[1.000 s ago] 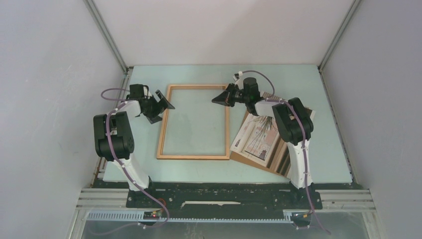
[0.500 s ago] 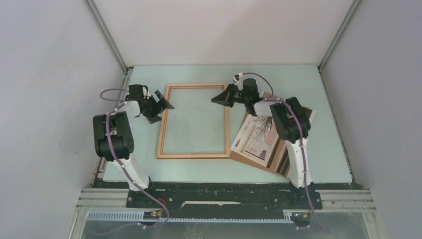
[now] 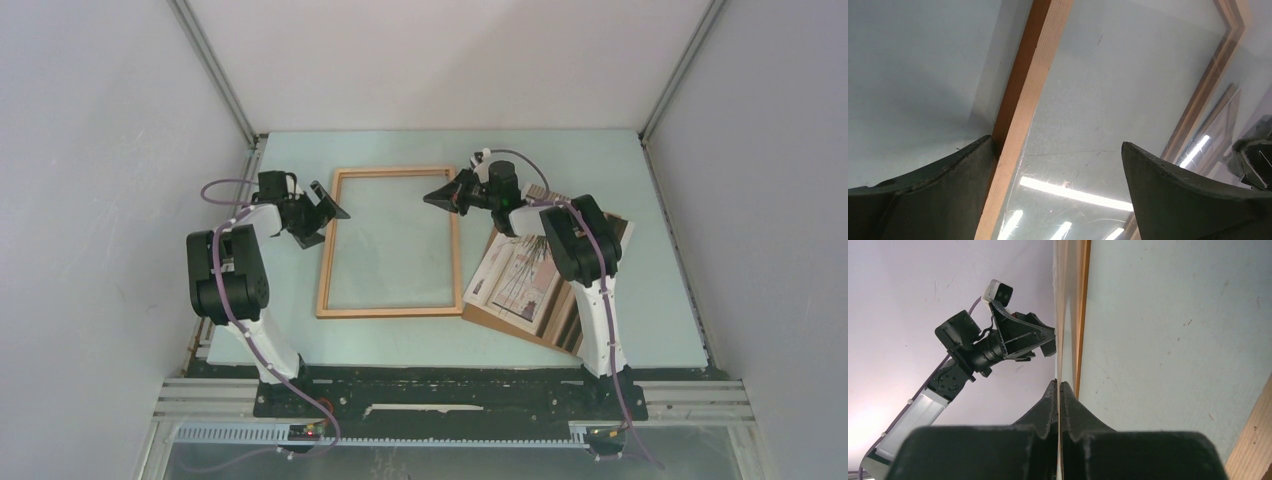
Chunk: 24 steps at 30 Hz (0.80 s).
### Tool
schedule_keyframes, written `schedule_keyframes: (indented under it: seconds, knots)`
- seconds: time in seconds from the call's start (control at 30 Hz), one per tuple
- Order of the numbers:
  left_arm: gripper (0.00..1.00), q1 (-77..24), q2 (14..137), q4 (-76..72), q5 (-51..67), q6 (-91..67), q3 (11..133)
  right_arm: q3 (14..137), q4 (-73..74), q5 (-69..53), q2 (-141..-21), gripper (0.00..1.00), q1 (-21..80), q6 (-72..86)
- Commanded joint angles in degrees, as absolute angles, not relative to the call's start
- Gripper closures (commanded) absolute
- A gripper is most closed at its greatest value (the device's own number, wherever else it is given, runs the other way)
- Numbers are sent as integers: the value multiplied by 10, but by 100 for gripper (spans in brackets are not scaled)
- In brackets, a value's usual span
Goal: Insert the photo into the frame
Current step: Place the photo frame item in the photo frame.
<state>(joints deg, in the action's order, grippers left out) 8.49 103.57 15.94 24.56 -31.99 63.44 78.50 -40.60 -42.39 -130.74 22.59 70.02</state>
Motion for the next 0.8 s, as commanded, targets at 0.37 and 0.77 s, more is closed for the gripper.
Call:
schedule_keyframes:
  seconds: [0.37, 0.77]
  knots:
    - [0, 85, 1003, 153, 290, -339, 614, 760, -471, -365, -1318, 100, 248, 753]
    - [0, 85, 1003, 152, 291, -340, 612, 760, -432, -339, -1316, 100, 262, 720]
